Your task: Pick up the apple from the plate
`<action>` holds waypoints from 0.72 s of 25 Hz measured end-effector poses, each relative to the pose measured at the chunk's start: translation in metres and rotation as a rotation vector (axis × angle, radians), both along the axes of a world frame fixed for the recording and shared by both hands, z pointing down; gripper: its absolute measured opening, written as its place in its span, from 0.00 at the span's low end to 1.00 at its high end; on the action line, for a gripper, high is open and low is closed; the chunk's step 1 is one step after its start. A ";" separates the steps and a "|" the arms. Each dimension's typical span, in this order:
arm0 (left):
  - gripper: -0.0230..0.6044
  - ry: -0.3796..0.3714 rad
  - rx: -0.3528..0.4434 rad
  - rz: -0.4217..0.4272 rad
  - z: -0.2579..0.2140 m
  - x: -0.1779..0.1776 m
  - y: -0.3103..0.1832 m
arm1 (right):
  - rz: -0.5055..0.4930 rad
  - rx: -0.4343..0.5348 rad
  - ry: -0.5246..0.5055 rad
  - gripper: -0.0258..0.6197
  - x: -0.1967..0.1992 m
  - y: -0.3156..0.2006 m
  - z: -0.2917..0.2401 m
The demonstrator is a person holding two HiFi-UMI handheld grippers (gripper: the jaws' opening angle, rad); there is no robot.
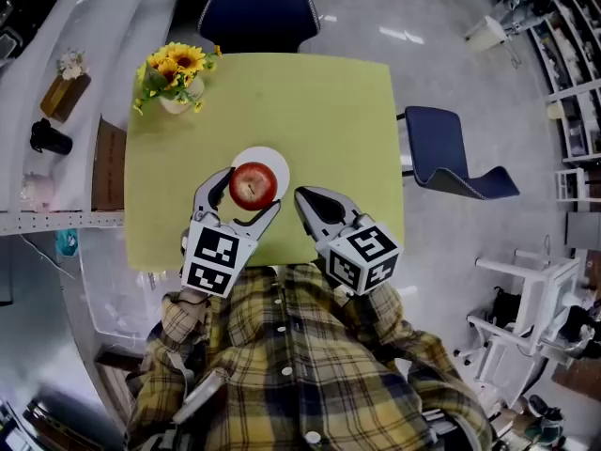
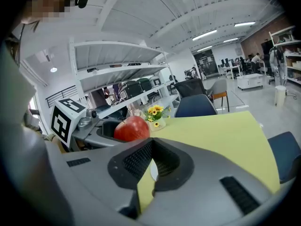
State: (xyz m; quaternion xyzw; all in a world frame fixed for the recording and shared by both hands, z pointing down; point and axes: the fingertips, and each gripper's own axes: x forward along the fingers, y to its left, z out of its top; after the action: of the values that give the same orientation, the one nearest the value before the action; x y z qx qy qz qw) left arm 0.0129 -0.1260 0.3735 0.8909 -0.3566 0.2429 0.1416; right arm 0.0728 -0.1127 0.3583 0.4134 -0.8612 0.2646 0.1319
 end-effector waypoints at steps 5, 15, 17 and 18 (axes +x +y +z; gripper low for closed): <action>0.68 -0.008 0.024 0.005 -0.020 0.001 0.003 | 0.014 0.040 0.005 0.04 0.009 -0.005 -0.023; 0.68 0.008 0.027 0.009 -0.032 0.008 0.002 | 0.021 0.088 0.016 0.04 0.013 -0.015 -0.039; 0.68 0.014 0.028 0.006 -0.031 0.006 0.000 | 0.019 0.090 0.023 0.04 0.013 -0.017 -0.038; 0.68 0.018 0.026 0.002 -0.030 0.004 -0.001 | 0.018 0.090 0.026 0.04 0.012 -0.018 -0.038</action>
State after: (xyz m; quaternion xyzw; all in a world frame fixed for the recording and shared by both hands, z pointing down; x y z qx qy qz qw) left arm 0.0170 -0.1274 0.3433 0.8952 -0.3575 0.2306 0.1328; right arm 0.0851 -0.1305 0.3208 0.4302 -0.8666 0.2214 0.1220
